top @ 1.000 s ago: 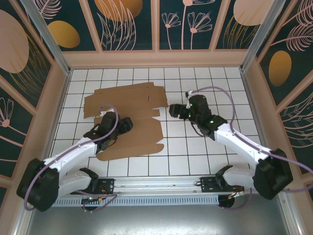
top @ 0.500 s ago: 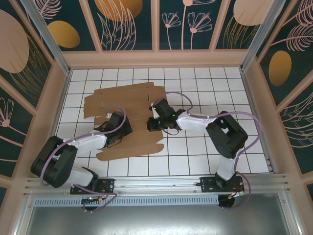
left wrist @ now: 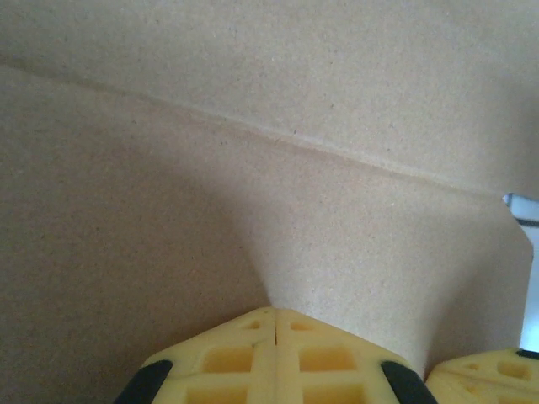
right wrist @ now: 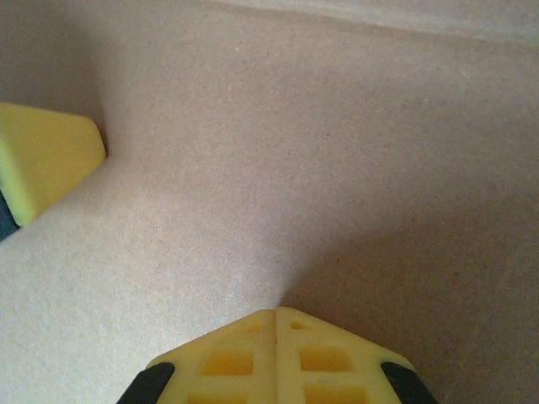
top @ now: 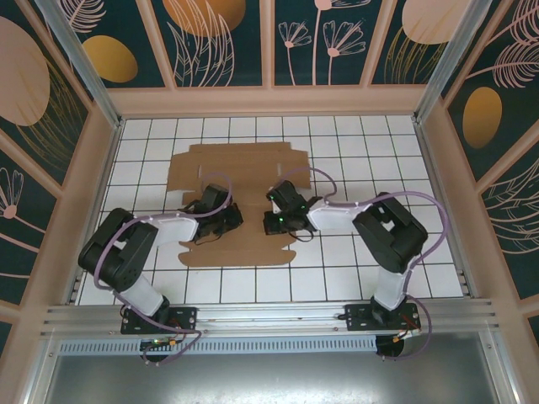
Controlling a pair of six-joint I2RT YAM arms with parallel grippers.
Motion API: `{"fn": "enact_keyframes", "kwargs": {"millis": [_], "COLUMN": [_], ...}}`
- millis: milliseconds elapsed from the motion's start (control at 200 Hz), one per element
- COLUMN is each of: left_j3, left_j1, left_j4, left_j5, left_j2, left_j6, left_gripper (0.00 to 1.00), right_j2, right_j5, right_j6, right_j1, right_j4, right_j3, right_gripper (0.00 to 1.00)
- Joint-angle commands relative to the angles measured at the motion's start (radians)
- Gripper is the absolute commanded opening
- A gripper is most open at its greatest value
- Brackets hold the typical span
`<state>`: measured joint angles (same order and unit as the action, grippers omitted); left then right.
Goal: Fold the paper box
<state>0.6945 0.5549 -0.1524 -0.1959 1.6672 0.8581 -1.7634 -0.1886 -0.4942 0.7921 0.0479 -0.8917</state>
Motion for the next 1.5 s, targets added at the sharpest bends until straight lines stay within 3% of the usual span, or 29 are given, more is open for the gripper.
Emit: {"fn": "enact_keyframes", "kwargs": {"millis": [0,175,330,460,601,646,706,736,786,936,1056,1206,1496], "left_j3": [0.066,0.135,0.195,0.272,0.384,0.417,0.456,0.465,0.468,0.427,0.298,0.147,-0.043], "left_j1": [0.056,0.100,0.098,0.094,0.038,0.010,-0.025,-0.040,-0.064,-0.084,-0.084,-0.084,-0.084], "left_j4": [0.044,0.080,0.132,0.167,0.190,0.188,0.206,0.209,0.209,0.194,0.103,0.031,-0.083], "left_j5": [-0.058,-0.053,-0.022,-0.002,0.005,-0.018,-0.022,-0.022,-0.019,-0.018,-0.055,-0.063,-0.112], "left_j2": [0.068,0.055,-0.056,-0.074,-0.029,0.001,0.039,0.062,0.089,0.129,0.111,0.069,-0.017], "left_j6": [-0.057,-0.050,-0.046,-0.068,-0.071,-0.061,-0.051,-0.048,-0.041,-0.022,0.032,0.076,0.140], "left_gripper": [0.00,0.00,0.00,0.09,0.14,0.14,0.13,0.12,0.11,0.07,0.02,0.00,0.00], "right_j2": [0.087,0.327,0.571,0.701,0.674,0.672,0.672,0.671,0.662,0.598,0.538,0.453,0.308], "right_j5": [0.033,0.023,-0.073,-0.037,-0.153,-0.184,-0.261,-0.288,-0.316,-0.299,-0.294,-0.239,-0.247], "right_j6": [-0.042,-0.047,-0.086,-0.147,-0.248,-0.319,-0.413,-0.466,-0.554,-0.712,-0.780,-0.781,-0.844], "right_j1": [-0.018,-0.085,-0.272,-0.436,-0.559,-0.579,-0.608,-0.619,-0.631,-0.635,-0.634,-0.628,-0.620], "right_j4": [0.077,0.119,0.090,0.056,0.010,-0.041,-0.166,-0.234,-0.347,-0.489,-0.624,-0.581,-0.705], "right_j3": [0.143,0.208,0.214,0.229,0.228,0.265,0.336,0.375,0.438,0.526,0.566,0.527,0.511], "right_gripper": [0.00,0.00,0.01,0.48,0.55,0.63,0.67,0.83,0.99,0.99,0.99,0.96,0.89]}}
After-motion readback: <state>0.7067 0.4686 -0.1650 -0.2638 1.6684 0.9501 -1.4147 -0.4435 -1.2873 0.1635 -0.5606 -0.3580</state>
